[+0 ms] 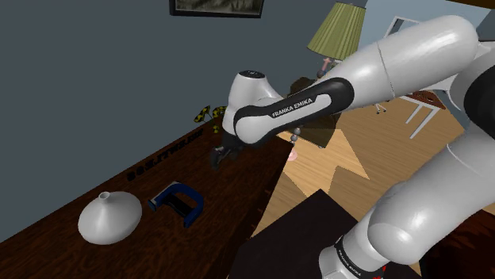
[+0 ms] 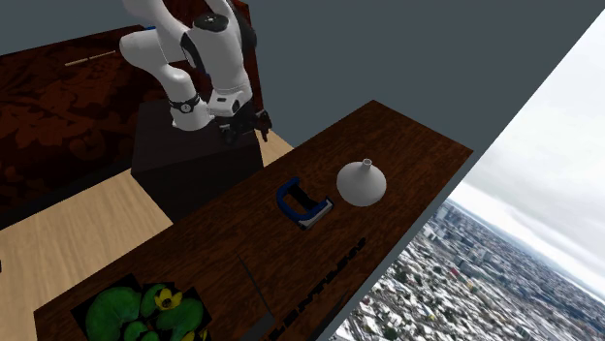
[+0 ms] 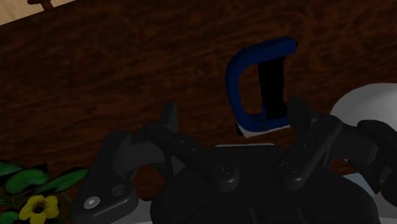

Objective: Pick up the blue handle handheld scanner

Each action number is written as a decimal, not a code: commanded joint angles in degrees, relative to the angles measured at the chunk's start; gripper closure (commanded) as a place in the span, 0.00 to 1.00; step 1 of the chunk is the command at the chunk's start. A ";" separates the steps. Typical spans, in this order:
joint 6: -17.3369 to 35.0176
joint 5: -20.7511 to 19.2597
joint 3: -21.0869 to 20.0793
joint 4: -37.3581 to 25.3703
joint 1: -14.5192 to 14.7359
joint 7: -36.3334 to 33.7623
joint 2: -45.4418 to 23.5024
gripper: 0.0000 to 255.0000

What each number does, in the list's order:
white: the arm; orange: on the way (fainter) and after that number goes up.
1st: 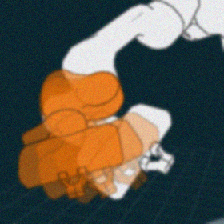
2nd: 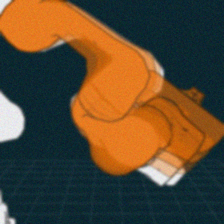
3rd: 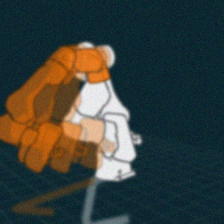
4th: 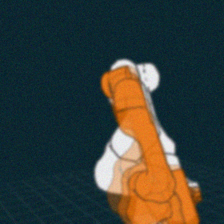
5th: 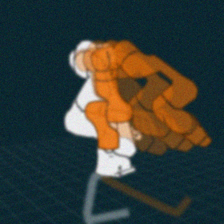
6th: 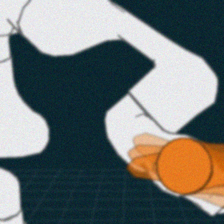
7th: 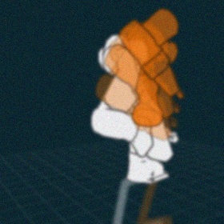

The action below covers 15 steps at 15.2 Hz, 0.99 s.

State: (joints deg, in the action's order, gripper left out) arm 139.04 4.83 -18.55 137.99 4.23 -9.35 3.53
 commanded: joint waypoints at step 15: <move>10.20 -19.03 3.82 -22.53 11.05 -17.47 -36.27 0.00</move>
State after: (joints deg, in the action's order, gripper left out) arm 149.19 -13.38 -15.26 117.51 14.06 -25.83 -30.43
